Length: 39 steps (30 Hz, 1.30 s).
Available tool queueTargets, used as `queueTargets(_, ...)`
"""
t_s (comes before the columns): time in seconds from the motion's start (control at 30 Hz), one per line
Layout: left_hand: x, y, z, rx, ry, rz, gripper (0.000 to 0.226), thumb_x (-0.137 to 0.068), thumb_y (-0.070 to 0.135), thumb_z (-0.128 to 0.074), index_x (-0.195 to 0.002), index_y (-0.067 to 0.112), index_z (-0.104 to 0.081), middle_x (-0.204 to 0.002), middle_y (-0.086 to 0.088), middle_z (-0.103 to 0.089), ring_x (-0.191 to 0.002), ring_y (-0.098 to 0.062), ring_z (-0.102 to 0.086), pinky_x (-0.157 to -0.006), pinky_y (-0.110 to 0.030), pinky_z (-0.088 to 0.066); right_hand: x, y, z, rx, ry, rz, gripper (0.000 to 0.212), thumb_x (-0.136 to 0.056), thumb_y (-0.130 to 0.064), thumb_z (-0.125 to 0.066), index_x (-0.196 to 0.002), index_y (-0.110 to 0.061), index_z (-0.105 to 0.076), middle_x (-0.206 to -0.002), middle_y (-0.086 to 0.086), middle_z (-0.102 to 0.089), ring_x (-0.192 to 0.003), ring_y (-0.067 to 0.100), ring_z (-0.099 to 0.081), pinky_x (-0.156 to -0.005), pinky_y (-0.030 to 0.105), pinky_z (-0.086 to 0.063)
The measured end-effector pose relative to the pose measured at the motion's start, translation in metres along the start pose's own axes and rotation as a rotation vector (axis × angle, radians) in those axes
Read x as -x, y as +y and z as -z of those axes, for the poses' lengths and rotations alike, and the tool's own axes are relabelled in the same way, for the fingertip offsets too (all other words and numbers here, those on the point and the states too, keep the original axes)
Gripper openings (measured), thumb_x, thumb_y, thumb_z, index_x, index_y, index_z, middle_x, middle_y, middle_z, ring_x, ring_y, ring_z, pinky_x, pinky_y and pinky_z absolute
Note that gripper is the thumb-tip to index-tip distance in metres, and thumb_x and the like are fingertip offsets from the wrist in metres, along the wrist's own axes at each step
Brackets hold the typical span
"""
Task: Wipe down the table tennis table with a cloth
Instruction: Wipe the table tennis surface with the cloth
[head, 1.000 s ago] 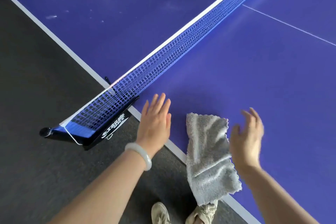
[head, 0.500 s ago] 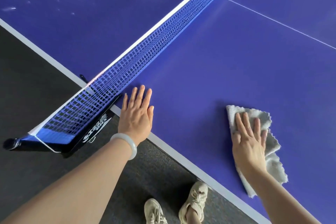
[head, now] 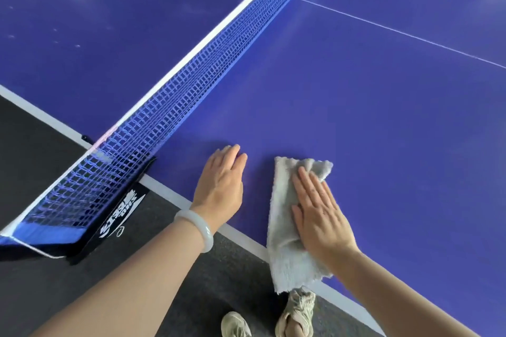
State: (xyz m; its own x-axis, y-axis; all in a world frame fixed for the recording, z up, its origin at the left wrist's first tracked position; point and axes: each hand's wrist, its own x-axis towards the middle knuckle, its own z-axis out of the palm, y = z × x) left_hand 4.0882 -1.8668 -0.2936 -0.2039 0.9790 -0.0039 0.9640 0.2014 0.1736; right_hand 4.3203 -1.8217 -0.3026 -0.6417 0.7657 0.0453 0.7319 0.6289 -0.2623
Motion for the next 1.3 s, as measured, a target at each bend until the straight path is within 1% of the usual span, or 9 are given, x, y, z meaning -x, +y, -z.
queueTargets(0.13, -0.028, 0.041, -0.013, -0.023, -0.005, -0.076, 0.053, -0.103, 0.023, -0.032, -0.154, 0.009, -0.022, -0.163, -0.010, -0.013, -0.151, -0.028, -0.010, -0.123, -0.041, -0.006, -0.011, 0.059, 0.016, 0.029, 0.026, -0.501, 0.060, -0.104, -0.022, -0.028, -0.157, -0.003, -0.007, -0.166, 0.011, -0.003, -0.154, 0.023, 0.003, -0.124, 0.040, 0.006)
queueTargets(0.23, -0.059, 0.054, -0.013, -0.022, 0.018, -0.030, 0.055, -0.105, 0.027, -0.027, -0.155, 0.009, -0.015, -0.164, -0.009, -0.008, -0.151, -0.028, -0.005, -0.123, -0.042, -0.004, -0.027, 0.034, 0.006, 0.075, 0.031, -0.631, 0.069, -0.102, -0.030, -0.028, -0.155, 0.006, -0.003, -0.164, 0.022, 0.002, -0.152, 0.034, 0.013, -0.122, 0.049, 0.012)
queueTargets(0.37, -0.100, 0.060, -0.015, -0.073, -0.017, -0.038, 0.056, -0.105, 0.032, -0.023, -0.156, 0.013, -0.009, -0.164, -0.008, -0.004, -0.151, -0.029, -0.003, -0.123, -0.045, -0.006, -0.031, 0.004, -0.005, 0.015, 0.066, -0.597, 0.068, -0.102, -0.037, -0.023, -0.156, 0.002, -0.007, -0.165, 0.018, -0.003, -0.154, 0.029, 0.007, -0.123, 0.042, 0.013)
queueTargets(0.53, -0.130, 0.075, -0.026, 0.008, -0.035, 0.047, 0.052, -0.105, 0.035, -0.027, -0.154, 0.019, -0.020, -0.163, -0.006, -0.012, -0.151, -0.027, -0.007, -0.122, -0.047, -0.006, -0.037, 0.061, 0.007, -0.037, 0.099, -0.299, 0.054, -0.105, -0.026, -0.022, -0.155, -0.007, -0.027, -0.163, 0.004, -0.020, -0.151, 0.010, -0.003, -0.123, 0.027, 0.008)
queueTargets(0.73, -0.128, 0.077, -0.034, 0.051, 0.076, 0.092, 0.048, -0.100, 0.031, -0.041, -0.146, 0.018, -0.039, -0.156, -0.007, -0.031, -0.147, -0.029, -0.022, -0.121, -0.049, -0.016, -0.086, 0.091, 0.011, -0.027, 0.208, -0.577, 0.055, -0.104, -0.014, -0.025, -0.158, -0.011, -0.016, -0.167, 0.002, -0.007, -0.154, 0.015, 0.004, -0.125, 0.036, 0.006)
queueTargets(0.93, -0.131, 0.076, -0.033, 0.080, 0.071, 0.094, 0.047, -0.098, 0.021, -0.046, -0.144, 0.016, -0.044, -0.156, -0.008, -0.032, -0.146, -0.030, -0.023, -0.120, -0.050, -0.017, -0.068, 0.051, 0.002, -0.084, 0.040, 0.065, 0.052, -0.104, -0.018, -0.036, -0.154, -0.010, -0.031, -0.162, 0.003, -0.025, -0.152, 0.017, -0.013, -0.124, 0.036, -0.006)
queueTargets(1.0, -0.130, 0.075, -0.034, 0.076, 0.091, 0.088, 0.046, -0.098, 0.022, -0.047, -0.143, 0.015, -0.045, -0.154, -0.009, -0.035, -0.144, -0.032, -0.028, -0.119, -0.051, -0.020, -0.079, 0.102, 0.022, -0.079, 0.049, -0.073, 0.050, -0.105, -0.012, -0.038, -0.154, -0.010, -0.032, -0.162, 0.002, -0.024, -0.152, 0.011, -0.010, -0.125, 0.033, -0.003)
queueTargets(1.17, -0.130, 0.075, -0.037, 0.047, 0.105, 0.097, 0.047, -0.097, 0.026, -0.046, -0.143, 0.016, -0.044, -0.153, -0.009, -0.036, -0.143, -0.031, -0.029, -0.118, -0.052, -0.022, -0.071, 0.211, 0.054, -0.024, 0.223, -0.873, 0.052, -0.102, -0.008, -0.021, -0.153, 0.002, -0.026, -0.160, 0.019, -0.026, -0.152, 0.028, -0.016, -0.124, 0.044, -0.008)
queueTargets(1.3, -0.129, 0.077, -0.035, 0.034, 0.083, 0.104, 0.048, -0.097, 0.025, -0.046, -0.144, 0.016, -0.043, -0.154, -0.009, -0.035, -0.144, -0.030, -0.027, -0.118, -0.052, -0.022, -0.050, 0.110, 0.019, -0.035, 0.219, -0.600, 0.059, -0.092, -0.008, -0.026, -0.150, 0.003, -0.032, -0.156, 0.021, -0.033, -0.149, 0.032, -0.025, -0.121, 0.046, -0.018)
